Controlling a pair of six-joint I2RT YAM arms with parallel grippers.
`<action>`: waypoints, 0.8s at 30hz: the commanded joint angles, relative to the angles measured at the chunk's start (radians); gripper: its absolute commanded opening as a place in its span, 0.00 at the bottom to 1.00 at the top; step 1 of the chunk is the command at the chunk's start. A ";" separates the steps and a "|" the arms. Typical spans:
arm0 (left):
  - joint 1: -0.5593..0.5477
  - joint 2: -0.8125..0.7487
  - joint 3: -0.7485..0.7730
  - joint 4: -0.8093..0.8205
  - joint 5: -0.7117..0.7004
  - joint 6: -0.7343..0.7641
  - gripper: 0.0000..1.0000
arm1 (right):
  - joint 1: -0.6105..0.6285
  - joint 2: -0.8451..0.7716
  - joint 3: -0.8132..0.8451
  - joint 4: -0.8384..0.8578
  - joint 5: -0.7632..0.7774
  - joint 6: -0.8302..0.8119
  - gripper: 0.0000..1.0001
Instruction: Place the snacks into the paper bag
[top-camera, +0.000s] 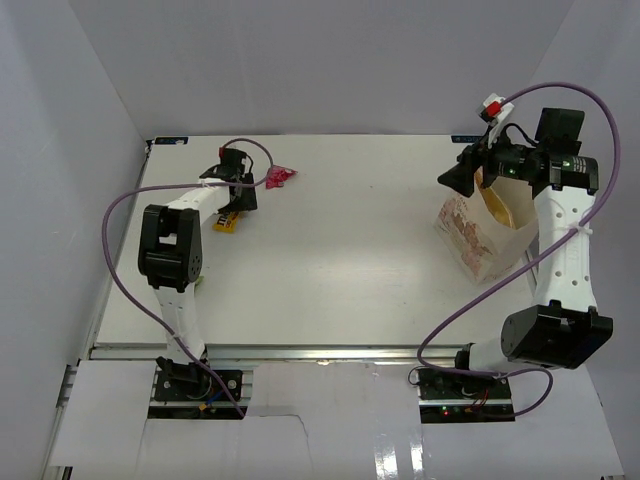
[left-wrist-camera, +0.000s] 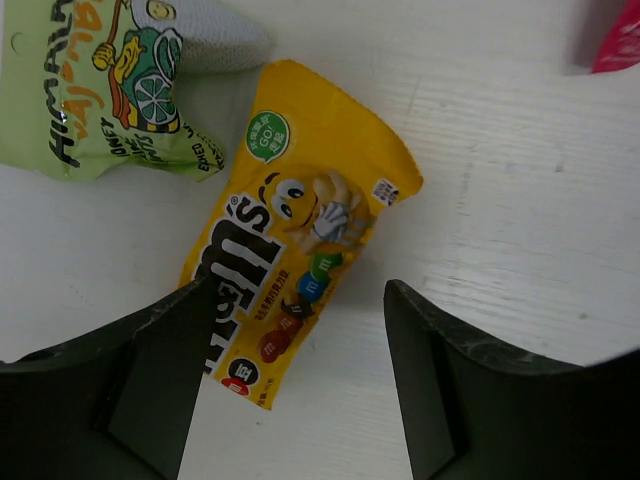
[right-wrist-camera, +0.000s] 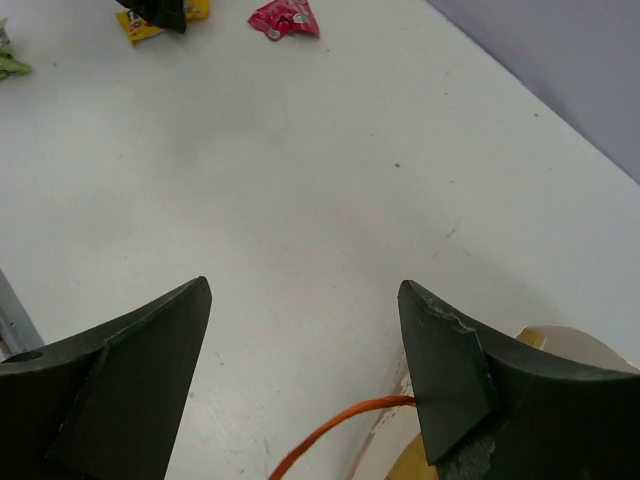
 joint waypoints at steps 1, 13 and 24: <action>0.000 0.013 0.047 -0.054 -0.072 0.068 0.78 | 0.023 -0.002 -0.009 0.052 -0.084 0.042 0.82; 0.000 0.042 0.051 -0.057 -0.058 0.080 0.27 | 0.222 -0.031 -0.105 0.086 -0.107 0.060 0.82; 0.000 -0.284 -0.143 0.047 0.558 -0.179 0.12 | 0.574 0.011 -0.260 0.264 0.011 0.216 0.80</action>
